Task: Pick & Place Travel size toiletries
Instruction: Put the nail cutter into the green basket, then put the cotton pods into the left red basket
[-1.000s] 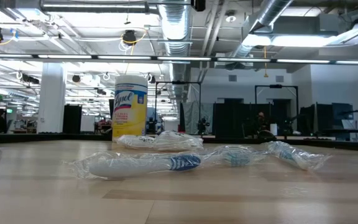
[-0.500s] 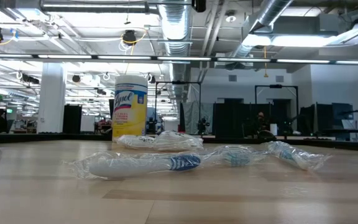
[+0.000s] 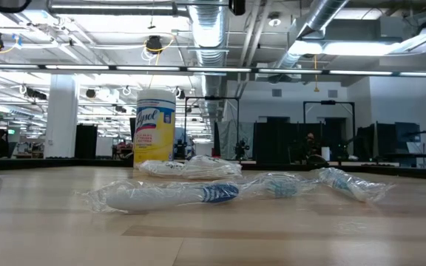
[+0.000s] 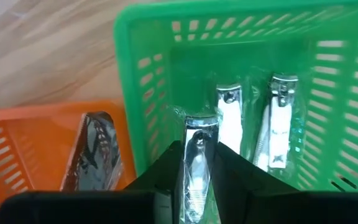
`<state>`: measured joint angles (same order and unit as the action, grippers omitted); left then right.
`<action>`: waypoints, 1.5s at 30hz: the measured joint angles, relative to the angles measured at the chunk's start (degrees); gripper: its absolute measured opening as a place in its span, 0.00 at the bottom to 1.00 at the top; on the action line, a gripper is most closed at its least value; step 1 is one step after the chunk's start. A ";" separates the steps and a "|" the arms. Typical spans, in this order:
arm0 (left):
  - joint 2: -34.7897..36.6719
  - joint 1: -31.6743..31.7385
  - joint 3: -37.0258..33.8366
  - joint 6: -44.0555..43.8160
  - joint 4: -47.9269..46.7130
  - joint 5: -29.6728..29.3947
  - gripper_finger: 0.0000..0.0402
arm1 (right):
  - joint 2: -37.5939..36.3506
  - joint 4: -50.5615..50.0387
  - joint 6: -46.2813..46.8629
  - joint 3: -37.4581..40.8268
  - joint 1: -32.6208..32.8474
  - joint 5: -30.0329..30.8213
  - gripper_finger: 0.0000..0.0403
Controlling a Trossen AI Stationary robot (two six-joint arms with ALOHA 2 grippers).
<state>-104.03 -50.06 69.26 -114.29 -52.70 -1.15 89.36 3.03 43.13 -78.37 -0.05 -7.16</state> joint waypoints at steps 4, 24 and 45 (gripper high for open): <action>0.00 0.22 -0.99 0.45 0.17 0.00 0.15 | 0.00 0.00 0.00 0.00 0.00 0.00 0.63; 0.00 0.22 -2.65 2.50 2.21 -0.09 0.18 | -0.02 0.00 0.00 0.00 0.00 0.00 0.63; 2.81 0.22 -2.63 3.10 2.18 -0.08 0.23 | -0.02 0.00 0.01 0.00 0.00 0.00 0.63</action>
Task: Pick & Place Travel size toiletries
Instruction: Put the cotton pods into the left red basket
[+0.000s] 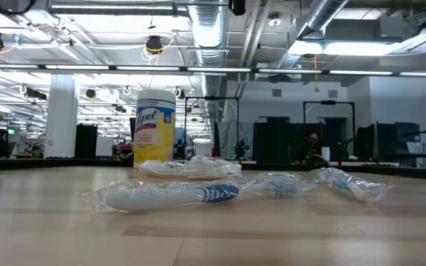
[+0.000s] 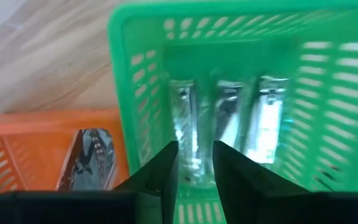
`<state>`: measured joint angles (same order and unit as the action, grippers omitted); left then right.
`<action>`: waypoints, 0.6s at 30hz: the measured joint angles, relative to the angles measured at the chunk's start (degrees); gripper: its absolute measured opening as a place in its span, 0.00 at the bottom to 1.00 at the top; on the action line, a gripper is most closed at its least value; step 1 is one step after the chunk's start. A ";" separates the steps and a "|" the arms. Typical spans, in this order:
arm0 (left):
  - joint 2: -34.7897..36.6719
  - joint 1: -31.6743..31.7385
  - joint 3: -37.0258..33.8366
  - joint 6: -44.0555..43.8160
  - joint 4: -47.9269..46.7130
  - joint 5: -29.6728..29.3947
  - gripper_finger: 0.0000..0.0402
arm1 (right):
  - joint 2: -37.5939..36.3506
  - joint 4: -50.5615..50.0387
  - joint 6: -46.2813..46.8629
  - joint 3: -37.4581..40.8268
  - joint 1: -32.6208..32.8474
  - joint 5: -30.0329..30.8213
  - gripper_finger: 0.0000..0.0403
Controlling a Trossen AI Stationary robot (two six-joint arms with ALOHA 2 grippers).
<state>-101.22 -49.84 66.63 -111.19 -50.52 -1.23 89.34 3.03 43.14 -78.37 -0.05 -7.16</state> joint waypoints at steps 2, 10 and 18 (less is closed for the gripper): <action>1.49 0.00 0.00 0.15 -0.02 -1.92 0.23 | 0.00 0.00 0.01 0.00 0.00 0.00 0.63; 7.97 0.00 0.02 1.98 0.25 -12.55 0.23 | 0.00 -0.02 -0.01 0.00 0.00 -0.02 0.63; 11.62 0.00 0.04 4.29 0.60 -24.67 0.23 | -0.02 -2.63 -0.03 0.00 0.00 -0.22 0.63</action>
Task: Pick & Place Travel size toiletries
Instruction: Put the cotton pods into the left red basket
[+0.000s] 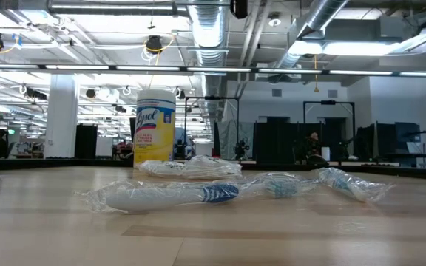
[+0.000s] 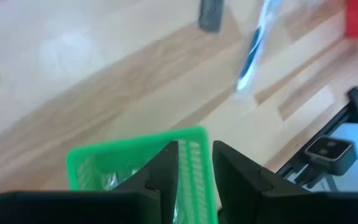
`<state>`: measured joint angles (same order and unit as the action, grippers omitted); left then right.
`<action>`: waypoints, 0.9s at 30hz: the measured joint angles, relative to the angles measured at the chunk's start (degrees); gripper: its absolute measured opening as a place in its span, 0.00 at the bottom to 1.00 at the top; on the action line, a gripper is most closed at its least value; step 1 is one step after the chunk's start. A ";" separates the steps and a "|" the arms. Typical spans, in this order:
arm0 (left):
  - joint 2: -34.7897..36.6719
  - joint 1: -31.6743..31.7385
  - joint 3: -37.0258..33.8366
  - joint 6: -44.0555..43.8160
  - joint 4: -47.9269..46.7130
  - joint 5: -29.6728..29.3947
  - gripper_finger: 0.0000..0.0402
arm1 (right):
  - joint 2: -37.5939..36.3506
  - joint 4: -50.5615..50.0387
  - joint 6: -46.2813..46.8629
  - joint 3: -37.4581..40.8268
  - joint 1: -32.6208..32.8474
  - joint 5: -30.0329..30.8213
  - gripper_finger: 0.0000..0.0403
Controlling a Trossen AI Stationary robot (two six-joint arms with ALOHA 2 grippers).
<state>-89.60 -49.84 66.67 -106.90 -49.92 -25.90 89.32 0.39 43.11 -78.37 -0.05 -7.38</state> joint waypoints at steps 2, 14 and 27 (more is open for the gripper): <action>0.43 0.26 0.00 1.20 0.07 -1.53 0.23 | 0.00 -1.29 0.00 0.00 0.00 -0.03 0.63; 0.48 6.14 0.00 10.74 2.96 -2.38 0.23 | 0.00 -12.49 -0.15 0.00 1.14 -0.24 0.63; 0.45 20.62 0.00 26.93 7.56 6.98 0.23 | -0.13 -25.05 -3.27 0.02 2.60 -4.95 0.63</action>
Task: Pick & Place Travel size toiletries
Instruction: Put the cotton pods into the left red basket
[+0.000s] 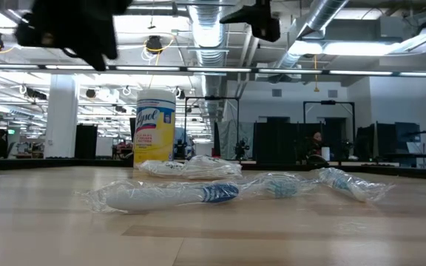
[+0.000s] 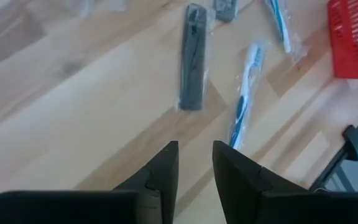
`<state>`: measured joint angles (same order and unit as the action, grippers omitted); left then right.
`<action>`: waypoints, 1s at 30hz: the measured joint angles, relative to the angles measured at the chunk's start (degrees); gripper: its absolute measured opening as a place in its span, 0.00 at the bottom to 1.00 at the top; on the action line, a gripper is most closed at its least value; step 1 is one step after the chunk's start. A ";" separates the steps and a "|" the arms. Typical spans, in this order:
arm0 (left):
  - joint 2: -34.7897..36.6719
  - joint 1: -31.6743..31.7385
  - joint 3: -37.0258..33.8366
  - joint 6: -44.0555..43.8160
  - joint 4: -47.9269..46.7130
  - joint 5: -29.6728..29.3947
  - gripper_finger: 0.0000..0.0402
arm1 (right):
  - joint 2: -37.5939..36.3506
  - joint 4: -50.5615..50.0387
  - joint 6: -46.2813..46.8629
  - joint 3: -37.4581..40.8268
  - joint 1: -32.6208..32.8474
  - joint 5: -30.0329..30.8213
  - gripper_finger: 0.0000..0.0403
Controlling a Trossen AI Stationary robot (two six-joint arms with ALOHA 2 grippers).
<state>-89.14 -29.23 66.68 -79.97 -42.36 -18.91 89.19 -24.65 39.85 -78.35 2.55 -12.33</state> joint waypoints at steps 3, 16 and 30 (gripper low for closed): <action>-0.04 4.29 0.00 5.27 2.83 4.53 0.23 | 0.00 -3.57 -2.08 0.00 -0.16 -2.80 0.63; -0.04 15.66 0.00 14.53 10.01 7.66 0.23 | -0.86 -17.97 -12.35 0.04 -1.43 -4.62 0.63; -1.70 22.79 -4.13 9.89 19.83 9.73 0.23 | -11.10 -24.62 -26.85 0.06 -13.45 -15.34 0.63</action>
<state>-90.85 -6.43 62.55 -70.08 -22.53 -9.18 78.09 -49.28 12.99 -78.29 -10.91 -27.66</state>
